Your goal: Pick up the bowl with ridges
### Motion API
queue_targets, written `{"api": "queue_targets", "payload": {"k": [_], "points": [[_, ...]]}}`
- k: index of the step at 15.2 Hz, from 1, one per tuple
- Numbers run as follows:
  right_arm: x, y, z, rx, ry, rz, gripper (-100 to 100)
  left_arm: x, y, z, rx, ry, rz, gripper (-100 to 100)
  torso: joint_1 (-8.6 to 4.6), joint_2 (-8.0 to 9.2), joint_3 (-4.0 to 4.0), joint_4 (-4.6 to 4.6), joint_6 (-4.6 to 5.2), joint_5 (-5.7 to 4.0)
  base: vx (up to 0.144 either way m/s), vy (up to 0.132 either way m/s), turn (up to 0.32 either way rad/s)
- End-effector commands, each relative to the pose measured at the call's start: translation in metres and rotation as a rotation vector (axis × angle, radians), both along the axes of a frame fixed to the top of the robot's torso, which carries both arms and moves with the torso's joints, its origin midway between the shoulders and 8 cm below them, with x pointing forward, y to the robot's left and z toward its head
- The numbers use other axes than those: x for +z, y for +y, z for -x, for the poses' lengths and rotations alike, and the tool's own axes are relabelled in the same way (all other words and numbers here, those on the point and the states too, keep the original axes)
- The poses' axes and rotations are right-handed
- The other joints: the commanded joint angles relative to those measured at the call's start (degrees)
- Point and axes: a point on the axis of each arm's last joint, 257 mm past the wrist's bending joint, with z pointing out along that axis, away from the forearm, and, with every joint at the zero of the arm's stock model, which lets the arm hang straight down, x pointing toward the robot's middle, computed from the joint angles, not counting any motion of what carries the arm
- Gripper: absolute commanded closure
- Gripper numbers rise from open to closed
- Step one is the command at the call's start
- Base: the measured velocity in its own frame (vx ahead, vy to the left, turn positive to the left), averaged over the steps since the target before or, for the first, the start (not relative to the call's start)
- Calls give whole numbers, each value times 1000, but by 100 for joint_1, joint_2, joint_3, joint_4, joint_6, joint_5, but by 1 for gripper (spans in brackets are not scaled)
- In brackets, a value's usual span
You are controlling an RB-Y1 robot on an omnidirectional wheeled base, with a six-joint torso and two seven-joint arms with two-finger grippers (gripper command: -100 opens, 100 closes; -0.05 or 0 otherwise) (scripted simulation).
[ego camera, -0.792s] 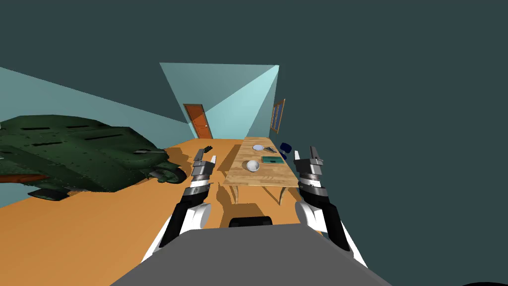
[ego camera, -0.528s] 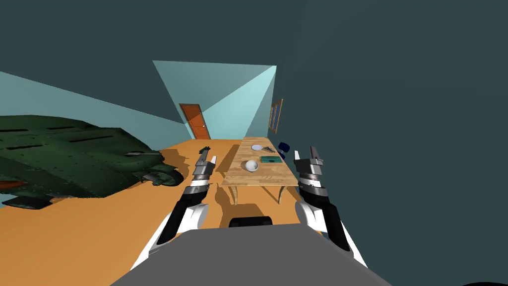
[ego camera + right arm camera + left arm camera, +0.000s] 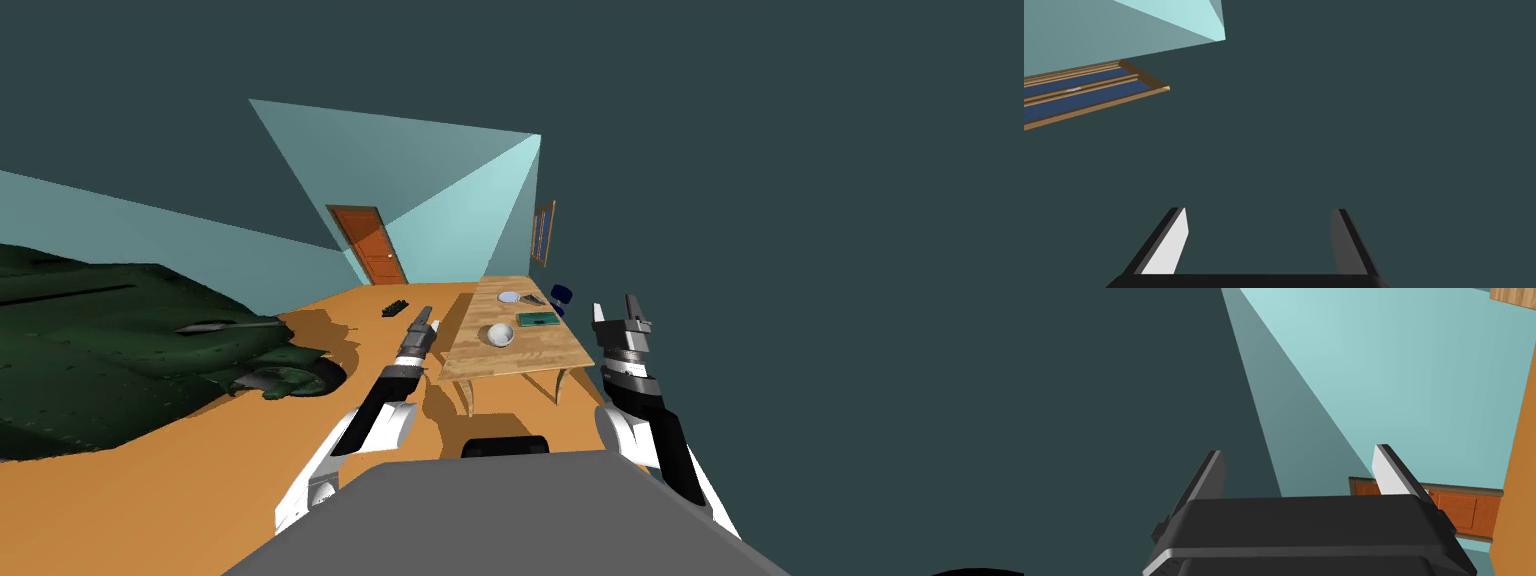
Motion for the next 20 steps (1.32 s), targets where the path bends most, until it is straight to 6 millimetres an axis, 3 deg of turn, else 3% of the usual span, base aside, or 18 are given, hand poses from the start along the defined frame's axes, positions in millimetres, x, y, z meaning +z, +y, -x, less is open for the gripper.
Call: {"api": "queue_targets", "payload": {"k": [1, 14, 20], "points": [[0, 0, 0, 0, 0, 0, 0, -16, 8, -11, 17, 56, -20, -100, 0, 0, 0, 0, 0, 0, 5, 24, -167], [0, 0, 0, 0, 0, 0, 0, -84, 53, -49, 113, 301, -58, -100, 0, -1, -1, 0, 0, 0, 2, 26, -170], [0, 0, 0, 0, 0, 0, 0, -124, 83, -65, 179, 442, -58, -100, 0, -1, 0, 0, -2, 0, -1, 26, -178]]}}
